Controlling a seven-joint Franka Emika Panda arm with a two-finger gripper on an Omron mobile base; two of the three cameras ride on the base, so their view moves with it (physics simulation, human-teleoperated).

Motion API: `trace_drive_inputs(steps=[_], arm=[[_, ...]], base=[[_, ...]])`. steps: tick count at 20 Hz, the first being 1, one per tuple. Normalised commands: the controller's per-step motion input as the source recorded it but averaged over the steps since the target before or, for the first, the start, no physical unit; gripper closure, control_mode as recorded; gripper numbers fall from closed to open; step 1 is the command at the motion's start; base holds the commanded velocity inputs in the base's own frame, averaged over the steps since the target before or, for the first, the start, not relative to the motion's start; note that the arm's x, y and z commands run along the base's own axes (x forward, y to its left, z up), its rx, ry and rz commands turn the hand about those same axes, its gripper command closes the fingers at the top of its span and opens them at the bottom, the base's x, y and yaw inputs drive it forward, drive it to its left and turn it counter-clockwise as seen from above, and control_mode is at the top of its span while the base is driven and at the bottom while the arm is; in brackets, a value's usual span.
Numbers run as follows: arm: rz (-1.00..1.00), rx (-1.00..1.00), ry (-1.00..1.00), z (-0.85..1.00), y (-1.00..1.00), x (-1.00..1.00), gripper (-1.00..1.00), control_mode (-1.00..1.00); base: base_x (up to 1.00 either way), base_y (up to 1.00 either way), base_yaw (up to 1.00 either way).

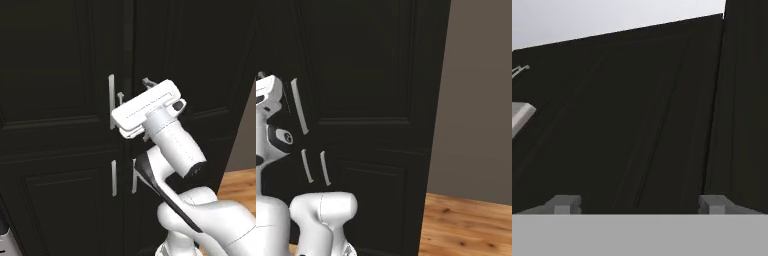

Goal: The dining table condiment station is running low on shaker. Refill the condiment station by opening the cabinet and taking the shaker from the cabinet and placing it on the dining table.

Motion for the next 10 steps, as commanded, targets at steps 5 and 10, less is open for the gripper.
trace_drive_inputs(steps=[5, 10], arm=[[-0.07, -0.23, 0.04, 0.87, 0.66, -0.27, -1.0, -1.0], [-0.3, -0.3, 0.25, 0.1, 0.38, 0.12, -1.0, -1.0]], base=[[0.0, 0.0, 0.0], [0.0, 0.0, 0.0]])
